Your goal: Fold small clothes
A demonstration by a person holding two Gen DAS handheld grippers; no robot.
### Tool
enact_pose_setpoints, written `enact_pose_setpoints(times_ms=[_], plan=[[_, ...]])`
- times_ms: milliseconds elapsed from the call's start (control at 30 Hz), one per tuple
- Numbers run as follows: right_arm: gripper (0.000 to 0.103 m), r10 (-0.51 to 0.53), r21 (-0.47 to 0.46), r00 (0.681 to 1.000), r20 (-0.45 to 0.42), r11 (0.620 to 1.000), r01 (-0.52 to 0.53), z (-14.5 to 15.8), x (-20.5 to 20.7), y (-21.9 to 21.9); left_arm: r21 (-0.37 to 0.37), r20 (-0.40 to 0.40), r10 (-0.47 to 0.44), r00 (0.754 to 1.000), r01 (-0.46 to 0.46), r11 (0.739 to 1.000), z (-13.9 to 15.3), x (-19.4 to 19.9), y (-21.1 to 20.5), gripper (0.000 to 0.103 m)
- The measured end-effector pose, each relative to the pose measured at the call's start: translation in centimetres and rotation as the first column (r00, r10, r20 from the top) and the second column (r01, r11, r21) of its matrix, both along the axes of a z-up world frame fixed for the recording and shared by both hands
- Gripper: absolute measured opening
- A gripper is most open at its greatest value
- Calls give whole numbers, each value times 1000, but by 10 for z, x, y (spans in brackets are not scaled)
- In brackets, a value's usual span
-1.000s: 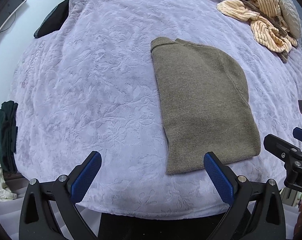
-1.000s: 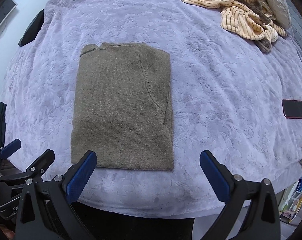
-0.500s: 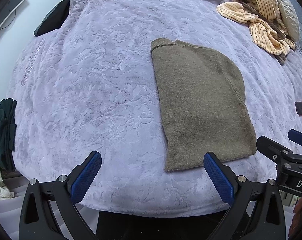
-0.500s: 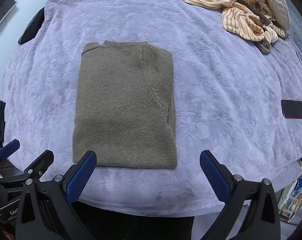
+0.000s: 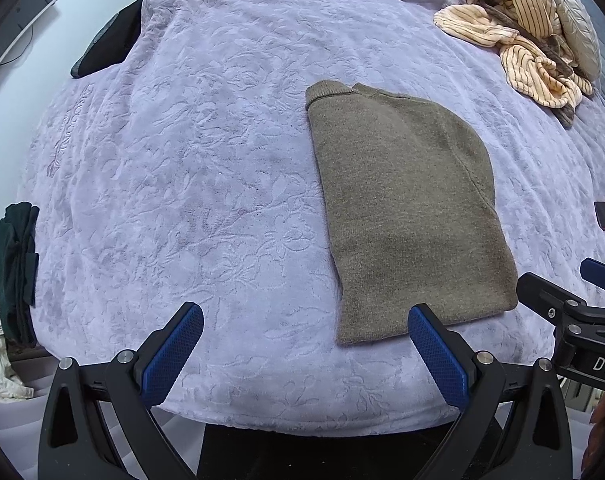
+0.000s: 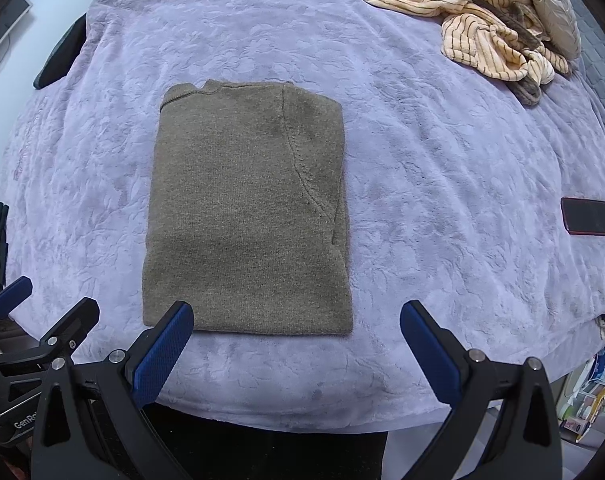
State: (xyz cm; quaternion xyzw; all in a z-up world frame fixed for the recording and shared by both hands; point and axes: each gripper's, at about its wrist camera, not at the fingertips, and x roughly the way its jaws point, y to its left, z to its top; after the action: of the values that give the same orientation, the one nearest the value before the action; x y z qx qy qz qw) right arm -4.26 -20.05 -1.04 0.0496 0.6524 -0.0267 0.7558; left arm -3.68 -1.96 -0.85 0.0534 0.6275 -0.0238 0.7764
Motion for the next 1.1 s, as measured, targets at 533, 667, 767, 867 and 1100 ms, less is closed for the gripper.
enact_pose_setpoints(times_ms=[533, 667, 767, 867, 1100], plan=[[103, 2, -3, 1000, -3, 1000, -2, -1, 0, 1, 5, -10, 5, 1000, -5, 1000, -3, -2, 1, 103], [103, 0, -5, 1000, -6, 1000, 0, -1, -2, 1, 6, -10, 5, 1000, -5, 1000, -2, -3, 0, 103], [103, -1, -7, 1000, -6, 1000, 1, -1, -3, 1, 7, -11, 8, 1000, -7, 1000, -2, -3, 0, 103], [103, -3, -6, 1000, -6, 1000, 3, -2, -4, -1, 8, -11, 7, 1000, -7, 1000, -2, -3, 0, 103], [103, -1, -8, 1000, -7, 1000, 1, -2, -4, -2, 8, -10, 3, 1000, -3, 1000, -2, -3, -1, 103]])
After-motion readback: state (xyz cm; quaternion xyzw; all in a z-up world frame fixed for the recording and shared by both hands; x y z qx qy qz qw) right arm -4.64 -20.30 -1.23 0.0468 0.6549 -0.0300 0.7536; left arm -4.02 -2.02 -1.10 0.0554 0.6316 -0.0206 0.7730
